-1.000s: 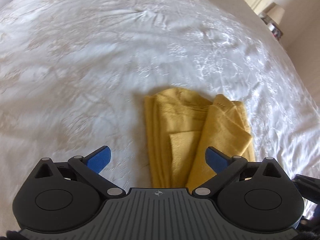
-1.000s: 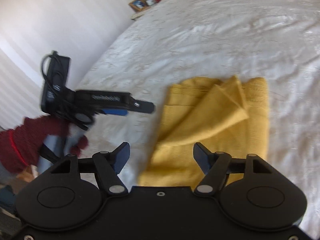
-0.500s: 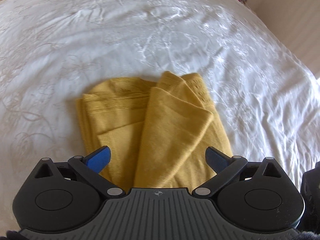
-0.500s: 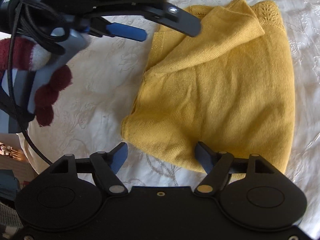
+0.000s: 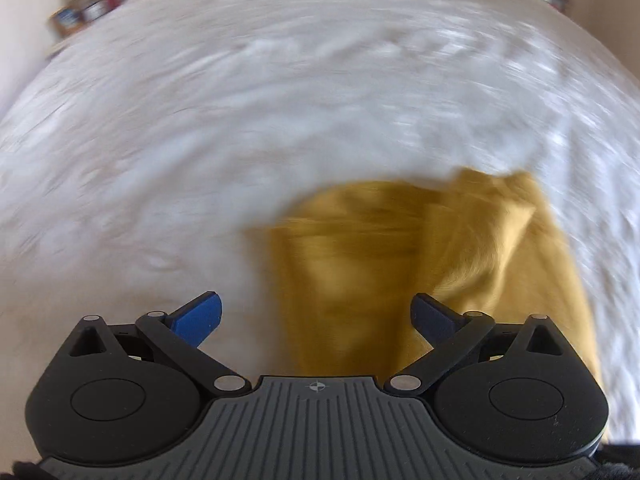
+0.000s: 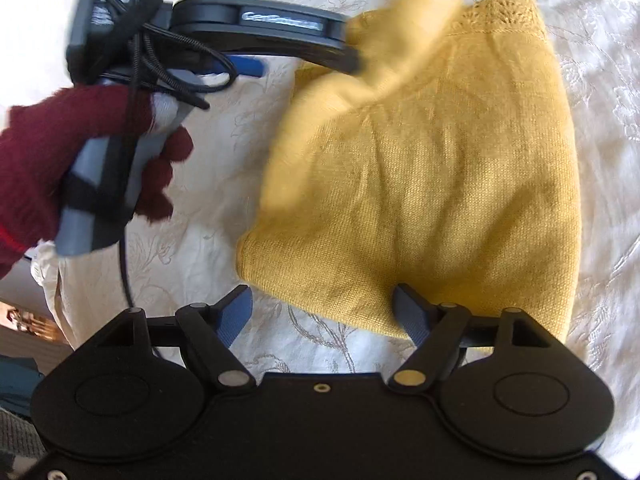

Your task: Fold small clothes

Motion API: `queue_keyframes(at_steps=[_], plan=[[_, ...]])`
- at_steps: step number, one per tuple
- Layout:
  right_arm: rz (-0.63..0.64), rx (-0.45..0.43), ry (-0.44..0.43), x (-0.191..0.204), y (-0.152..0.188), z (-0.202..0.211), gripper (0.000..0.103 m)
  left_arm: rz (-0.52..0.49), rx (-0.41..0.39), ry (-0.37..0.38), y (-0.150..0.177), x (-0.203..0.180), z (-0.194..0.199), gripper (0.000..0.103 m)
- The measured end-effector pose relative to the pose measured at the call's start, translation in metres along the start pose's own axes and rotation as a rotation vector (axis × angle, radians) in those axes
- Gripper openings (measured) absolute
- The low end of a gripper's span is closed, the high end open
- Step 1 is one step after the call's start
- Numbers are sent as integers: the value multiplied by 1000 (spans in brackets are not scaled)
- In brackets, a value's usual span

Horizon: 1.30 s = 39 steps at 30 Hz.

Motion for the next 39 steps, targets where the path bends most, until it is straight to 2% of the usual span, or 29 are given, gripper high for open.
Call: queue_keyframes(at_steps=[4,7,9,12,16,18,20,23,24,27,32,39], plan=[[-25,-8,-19,-8,-1,5,79,138,27,-30,0,47,-6,102],[-24,-6,-23,-8,-2,5,81,171,13,-14,7,59,3,102],[-24,-5,-26,-8,-3,5,83,174,-9,24,14,57,14,102],[-20,-2,-25,-7,-2,4,85,136,-49,86,15,36,26,102],[-15,6,-20,-1,-8,-5,88,3,-75,146,7,-3,28,103],[-11,9,-14,0,-8,-6,88,-53,-77,145,0,-17,20,103],[-7,9,-8,3,-8,-9,88,-69,-73,100,-9,-22,9,103],[-4,-1,-3,8,-10,-6,92,14,-8,6,-20,-1,-21,103],[-2,-10,0,9,-11,-3,95,55,21,2,-21,11,-29,103],[13,-52,-3,13,-12,8,102,135,61,81,-21,39,-41,103],[44,-118,23,13,-20,27,102,161,2,90,-20,55,-24,103],[61,-182,59,10,-47,44,102,379,-59,154,-17,87,-2,103]])
Point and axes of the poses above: each gripper's, at about its wrist camera, not at the fingertips, and z roughly against the way its jaws point, x to its left, y to its underside, the point moved 5 cm from there along -z, roughly the way its jaws point, and after that the axes turned 14 degrees about x, right-handed, at the moved point
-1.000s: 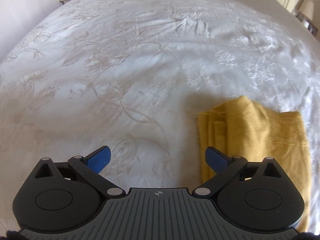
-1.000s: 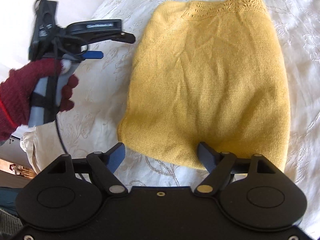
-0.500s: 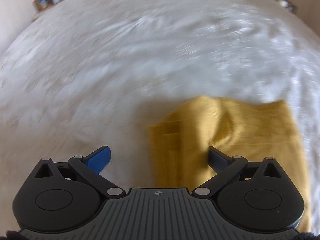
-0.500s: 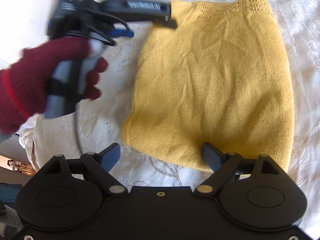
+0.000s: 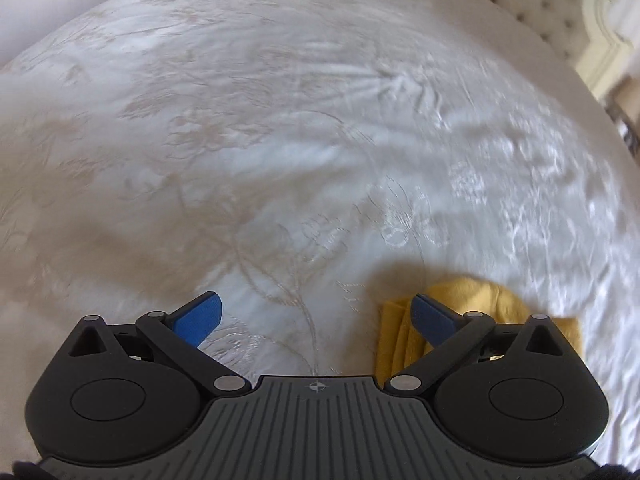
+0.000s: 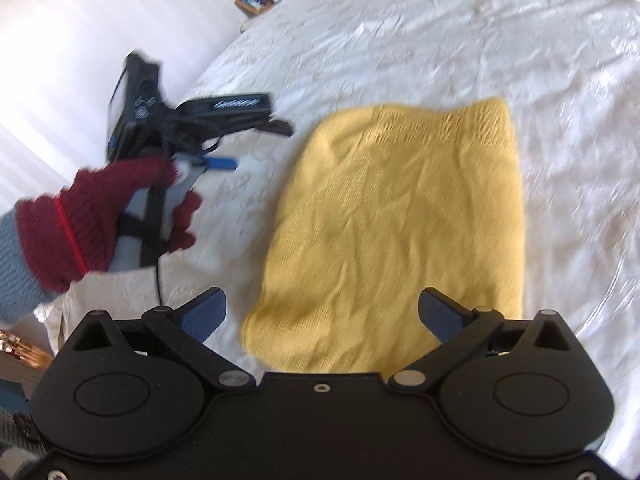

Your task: Fold small clothes

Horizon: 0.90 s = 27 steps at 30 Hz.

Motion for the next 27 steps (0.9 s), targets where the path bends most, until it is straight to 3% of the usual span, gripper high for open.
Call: queue_keyframes(at_steps=[4,9,14,18,21,25,27], plan=[[66,4,36,-1,-31,-6,102,-27,35,3,9,4,2,103],[81,-30,79,-2,-68,-16,100,-200,93,9,33,-16,-6,103],[48,-45,121,-8,-99,-16,75,-283,139,67,67,-40,-18,103],[67,-8,95,-3,-122,-28,70,-298,159,86,87,-52,-26,103],[128,53,79,11,-140,-51,70,-249,172,117,96,-52,-33,103],[202,169,105,25,-154,-91,50,-243,153,112,102,-52,-32,103],[204,215,159,23,-156,-110,49,-237,152,114,103,-50,-32,103]])
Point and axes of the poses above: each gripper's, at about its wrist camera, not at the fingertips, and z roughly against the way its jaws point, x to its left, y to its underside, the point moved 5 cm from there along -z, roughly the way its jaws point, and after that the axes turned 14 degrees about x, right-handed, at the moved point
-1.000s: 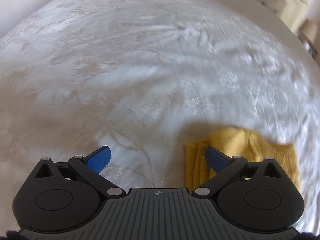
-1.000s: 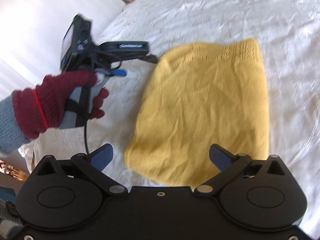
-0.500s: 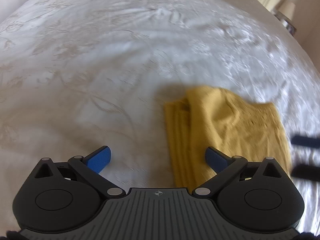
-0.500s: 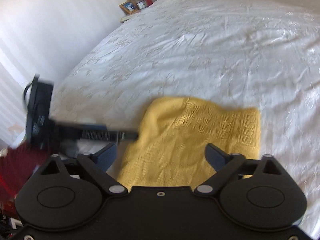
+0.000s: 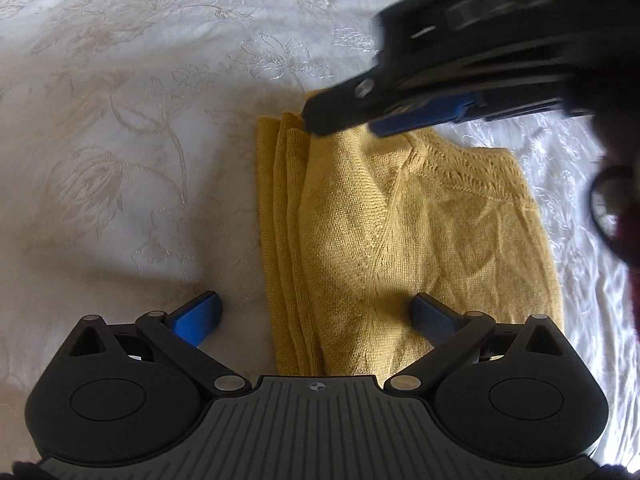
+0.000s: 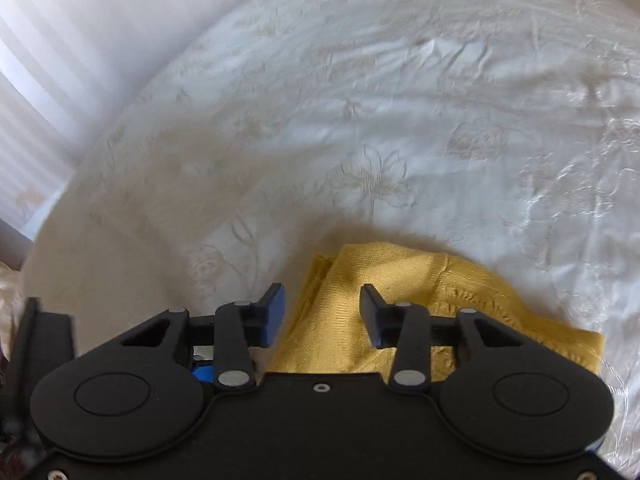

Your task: Fold small clothes

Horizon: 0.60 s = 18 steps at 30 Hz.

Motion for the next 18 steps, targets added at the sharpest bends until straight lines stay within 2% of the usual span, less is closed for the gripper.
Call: queue_keyframes(at_steps=[2,3,8,9,10,11,12,14,15,18], plan=[[-12,7,45,-5,4,-7,24,-1,1,3,1,1,1,103],[-38,-4,40,-10,7,-5,15,-4,2,4,1,1,1,103],[-203,-99,-59,-34,36,28,15,3,12,24,8,5,7,103],[-210,-122,-110,-35,39,33,16,5,14,28,9,6,7,103],[-196,-163,-205,-33,42,38,22,8,16,32,9,7,8,103],[-169,-205,-309,-30,43,43,24,12,19,36,9,7,8,103],[-154,-241,-362,-28,45,49,24,16,21,39,7,5,7,103],[-173,-273,-318,-34,51,58,37,15,29,42,4,6,6,103],[-199,-276,-287,-41,56,60,49,18,33,47,2,6,4,103],[-295,-275,-140,-75,75,67,62,40,40,70,-2,9,2,103]])
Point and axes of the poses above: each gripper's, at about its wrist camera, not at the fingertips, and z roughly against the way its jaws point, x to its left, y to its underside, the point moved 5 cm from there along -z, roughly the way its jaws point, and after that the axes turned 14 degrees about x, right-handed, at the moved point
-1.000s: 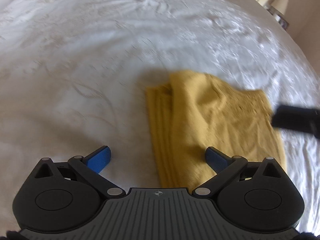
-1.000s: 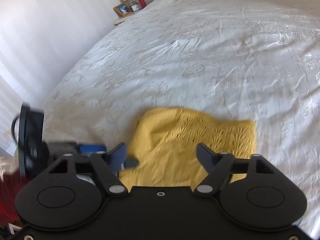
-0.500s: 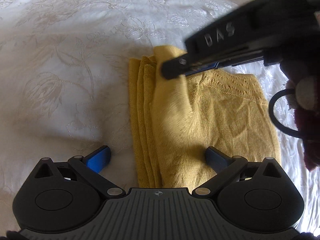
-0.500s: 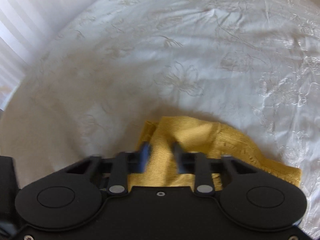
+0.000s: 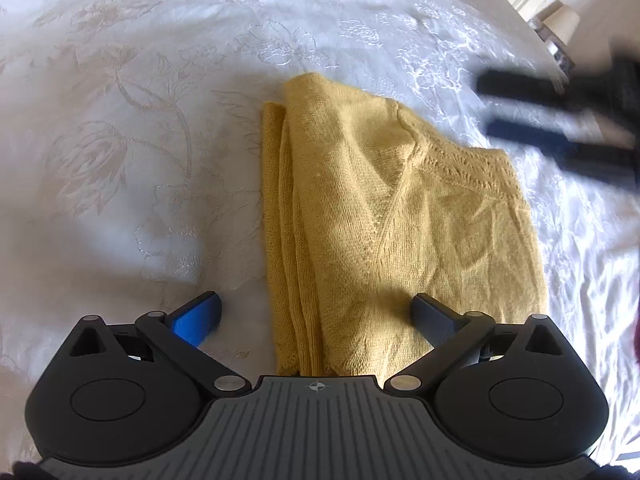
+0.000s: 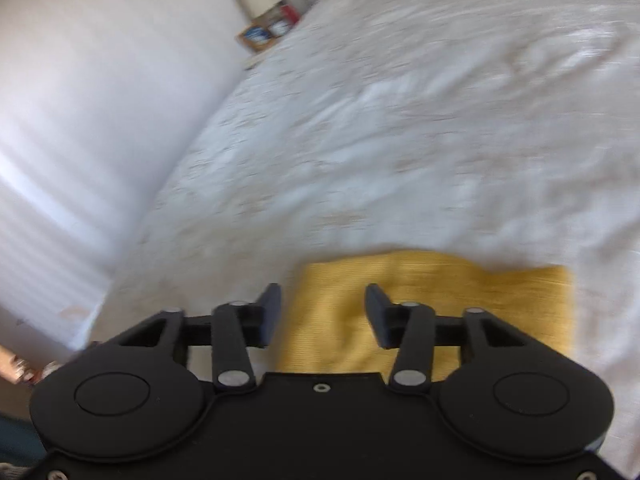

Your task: Fold small clothes

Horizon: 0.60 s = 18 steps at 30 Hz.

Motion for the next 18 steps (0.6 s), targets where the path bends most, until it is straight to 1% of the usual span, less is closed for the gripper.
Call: queue_keyframes(at_steps=[2,3,4,5,8,9,11,12,13,15,17,18], plan=[[-13,9,126,-26,9,10,65,4,3,15,-3,2,-2,103],[-14,21,162,-37,14,13,69,5,4,21,-5,2,-3,103],[-24,40,184,-50,19,15,73,10,5,27,-7,3,-3,103],[-40,60,187,-60,23,16,74,19,6,34,-9,4,-4,103],[-80,108,173,-83,33,13,77,48,6,54,-15,4,-8,103],[-94,117,136,-86,34,9,77,51,5,58,-17,3,-9,103],[-134,125,37,-92,34,-1,79,42,2,66,-18,1,-9,103],[-145,128,2,-93,33,-6,82,34,0,69,-19,-1,-10,103],[-147,134,-32,-92,31,-13,88,25,-4,76,-20,-2,-11,103],[-147,145,-99,-91,24,-26,92,1,-10,92,-22,-5,-13,102],[-171,153,-182,-89,20,-36,102,-17,-15,124,-26,-7,-15,102],[-182,146,-212,-88,17,-40,103,-22,-17,141,-28,-7,-16,102]])
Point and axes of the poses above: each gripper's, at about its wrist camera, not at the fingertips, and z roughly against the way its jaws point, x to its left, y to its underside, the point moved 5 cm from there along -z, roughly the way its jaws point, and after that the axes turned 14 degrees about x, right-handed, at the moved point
